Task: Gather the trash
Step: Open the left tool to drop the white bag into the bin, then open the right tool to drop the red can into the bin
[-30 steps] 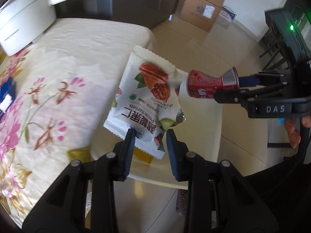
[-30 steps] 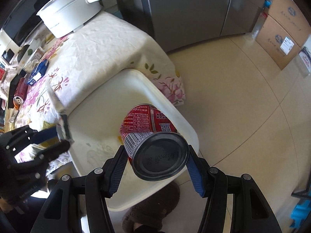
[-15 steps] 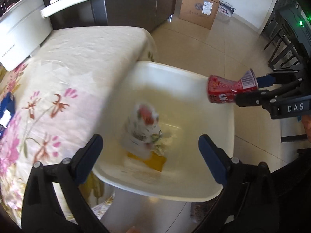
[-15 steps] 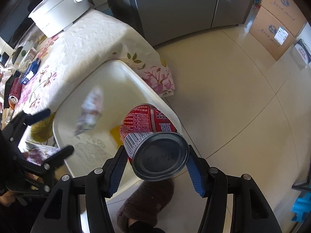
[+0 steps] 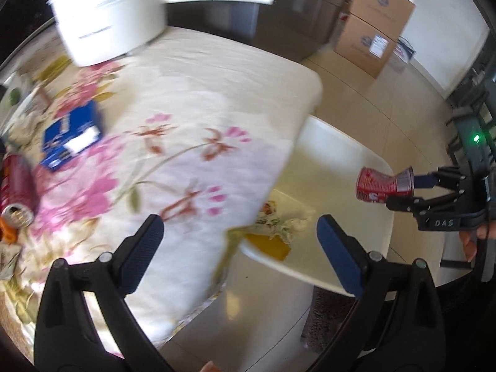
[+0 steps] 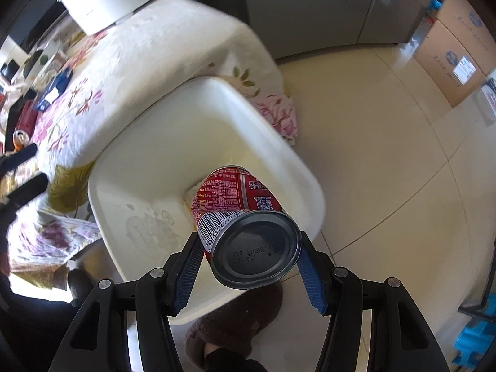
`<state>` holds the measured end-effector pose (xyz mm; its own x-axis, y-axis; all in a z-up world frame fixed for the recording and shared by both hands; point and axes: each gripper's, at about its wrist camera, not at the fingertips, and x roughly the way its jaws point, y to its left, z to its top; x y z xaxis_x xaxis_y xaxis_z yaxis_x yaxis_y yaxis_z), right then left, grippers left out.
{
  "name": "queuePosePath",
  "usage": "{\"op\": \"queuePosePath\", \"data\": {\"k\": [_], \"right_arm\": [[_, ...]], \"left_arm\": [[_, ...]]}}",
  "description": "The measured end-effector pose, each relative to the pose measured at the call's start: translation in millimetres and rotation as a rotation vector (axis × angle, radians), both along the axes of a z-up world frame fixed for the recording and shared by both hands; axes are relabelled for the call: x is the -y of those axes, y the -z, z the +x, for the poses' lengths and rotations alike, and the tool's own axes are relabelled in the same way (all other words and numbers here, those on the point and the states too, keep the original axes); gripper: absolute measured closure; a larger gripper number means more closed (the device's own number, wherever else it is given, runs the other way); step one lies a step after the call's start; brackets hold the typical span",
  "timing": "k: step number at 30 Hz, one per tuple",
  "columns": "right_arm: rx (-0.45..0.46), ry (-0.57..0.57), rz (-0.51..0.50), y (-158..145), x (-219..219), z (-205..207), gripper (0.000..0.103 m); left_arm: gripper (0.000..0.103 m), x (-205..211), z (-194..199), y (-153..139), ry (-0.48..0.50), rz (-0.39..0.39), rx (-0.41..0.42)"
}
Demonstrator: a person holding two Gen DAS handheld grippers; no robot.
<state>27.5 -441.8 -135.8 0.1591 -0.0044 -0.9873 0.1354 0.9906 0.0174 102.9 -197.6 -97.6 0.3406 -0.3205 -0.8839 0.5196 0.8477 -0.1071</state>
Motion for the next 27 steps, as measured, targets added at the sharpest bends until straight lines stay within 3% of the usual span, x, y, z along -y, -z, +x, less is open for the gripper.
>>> {"op": "queuePosePath", "data": {"k": [12,15,27], "right_arm": [[-0.041,-0.033,0.03,12,-35,18,0.041],[-0.032,-0.013,0.056,9,-38,22,0.025],[0.021,-0.026,0.057,-16,-58,35,0.024]], "left_arm": [[0.004,-67,1,-17,-0.103,-0.009,0.021],[0.004,-80,1,-20,-0.123,-0.006,0.027],[0.004,-133,9,-40,-0.221,-0.04,0.053]]}}
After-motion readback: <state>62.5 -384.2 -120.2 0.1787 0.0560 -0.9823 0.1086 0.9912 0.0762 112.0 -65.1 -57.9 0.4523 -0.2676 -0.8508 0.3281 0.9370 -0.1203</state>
